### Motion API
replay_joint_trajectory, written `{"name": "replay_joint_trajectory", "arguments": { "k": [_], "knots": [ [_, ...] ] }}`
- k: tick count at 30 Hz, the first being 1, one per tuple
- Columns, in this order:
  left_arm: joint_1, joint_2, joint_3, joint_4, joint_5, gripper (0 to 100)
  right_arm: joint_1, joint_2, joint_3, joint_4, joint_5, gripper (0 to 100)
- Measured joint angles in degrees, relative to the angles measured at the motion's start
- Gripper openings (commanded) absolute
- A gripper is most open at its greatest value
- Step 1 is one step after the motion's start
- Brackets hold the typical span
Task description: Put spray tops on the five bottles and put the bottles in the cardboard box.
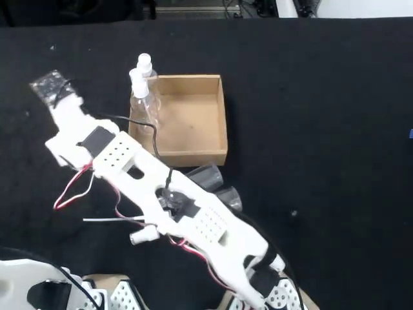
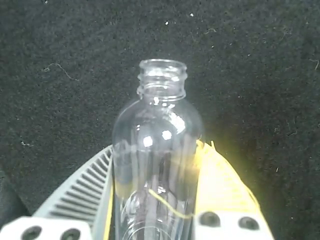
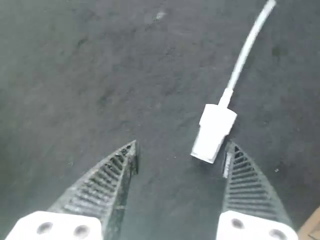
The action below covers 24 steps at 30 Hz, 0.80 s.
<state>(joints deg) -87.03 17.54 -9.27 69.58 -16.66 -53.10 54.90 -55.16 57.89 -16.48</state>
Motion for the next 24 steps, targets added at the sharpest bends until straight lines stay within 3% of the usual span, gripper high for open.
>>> {"name": "replay_joint_trajectory", "arguments": {
  "k": [17, 24],
  "knots": [
    [0.0, 0.0, 0.0, 0.0, 0.0, 3, 1.05, 27.16, -31.12, -2.55, -2.73, 24.0],
    [0.0, 0.0, 0.0, 0.0, 0.0, 3, 1.14, 32.18, -36.04, -2.55, -2.73, 24.0]
  ]
}}
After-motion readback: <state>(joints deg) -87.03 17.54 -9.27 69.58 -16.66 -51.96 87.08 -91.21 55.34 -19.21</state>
